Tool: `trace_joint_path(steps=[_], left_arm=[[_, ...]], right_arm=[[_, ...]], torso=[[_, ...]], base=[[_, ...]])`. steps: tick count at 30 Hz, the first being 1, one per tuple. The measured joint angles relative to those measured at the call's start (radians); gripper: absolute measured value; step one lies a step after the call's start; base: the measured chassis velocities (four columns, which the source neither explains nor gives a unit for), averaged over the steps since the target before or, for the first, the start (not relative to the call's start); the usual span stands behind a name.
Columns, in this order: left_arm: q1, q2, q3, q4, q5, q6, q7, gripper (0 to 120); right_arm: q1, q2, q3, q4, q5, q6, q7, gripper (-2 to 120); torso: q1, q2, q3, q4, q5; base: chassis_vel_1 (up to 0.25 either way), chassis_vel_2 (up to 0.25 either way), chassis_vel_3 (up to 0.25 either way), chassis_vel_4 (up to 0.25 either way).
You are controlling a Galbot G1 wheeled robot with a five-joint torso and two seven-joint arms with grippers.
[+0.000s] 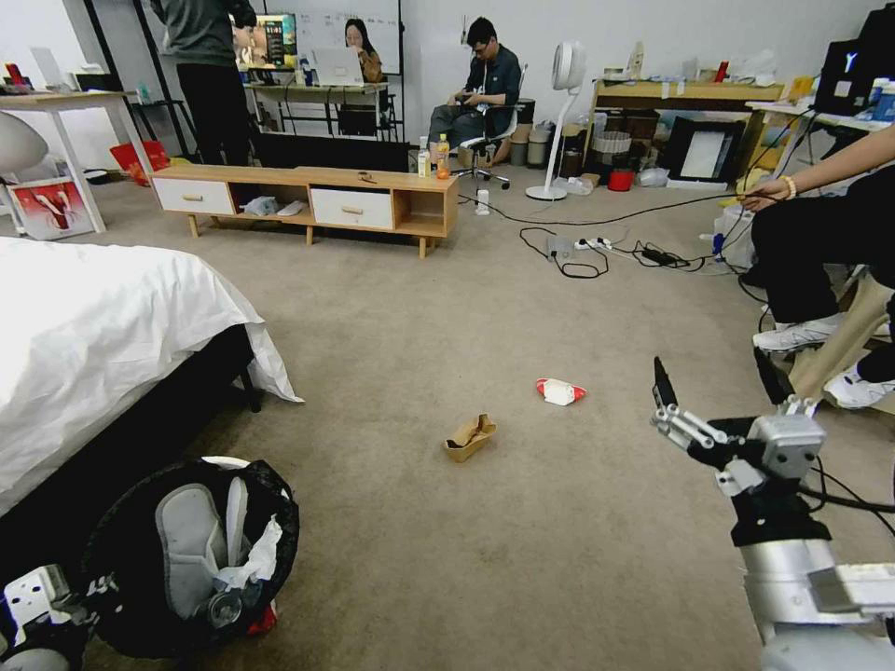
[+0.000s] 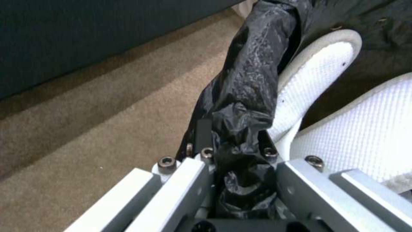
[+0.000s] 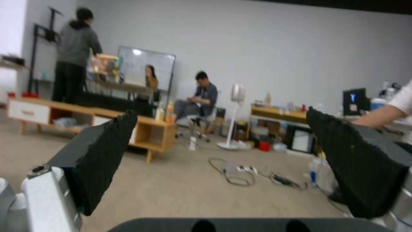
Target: Pick up the trash bin and place the garbage on the floor into it.
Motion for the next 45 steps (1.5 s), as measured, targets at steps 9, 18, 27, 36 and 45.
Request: trace_joint_path(steps=[9, 18, 27, 36, 45], left_arm=[[0.0, -0.006, 0.003, -0.002, 0.0, -0.001, 0.0, 1], [0.001, -0.006, 0.003, 0.001, -0.002, -0.001, 0.0, 1], [0.001, -0.008, 0.001, 0.001, -0.004, -0.001, 0.0, 1], [0.008, -0.014, -0.006, -0.005, -0.004, -0.001, 0.0, 1], [0.014, -0.018, -0.009, -0.011, -0.004, -0.001, -0.001, 1]], right_arm=[[-0.022, 0.092, -0.055, -0.056, -0.092, 0.0, 0.026, 100], [-0.012, 0.091, -0.052, -0.076, -0.089, 0.009, 0.026, 100], [-0.006, 0.079, -0.048, -0.085, -0.076, 0.022, 0.02, 100], [-0.002, 0.072, -0.054, -0.092, -0.071, 0.033, 0.006, 100], [0.008, 0.063, -0.054, -0.094, -0.064, 0.037, 0.002, 100]], torso=[[0.0, 0.0, 0.0, 0.0, 0.0001], [0.0, 0.0, 0.0, 0.0, 0.0001], [0.0, 0.0, 0.0, 0.0, 0.0002], [0.0, 0.0, 0.0, 0.0002, 0.0003], [0.0, 0.0, 0.0, 0.0, 0.0002]], base=[[0.0, 0.0, 0.0, 0.0], [0.0, 0.0, 0.0, 0.0], [0.012, 0.01, 0.011, 0.011], [0.059, 0.059, 0.056, 0.062], [0.05, 0.053, 0.046, 0.044]])
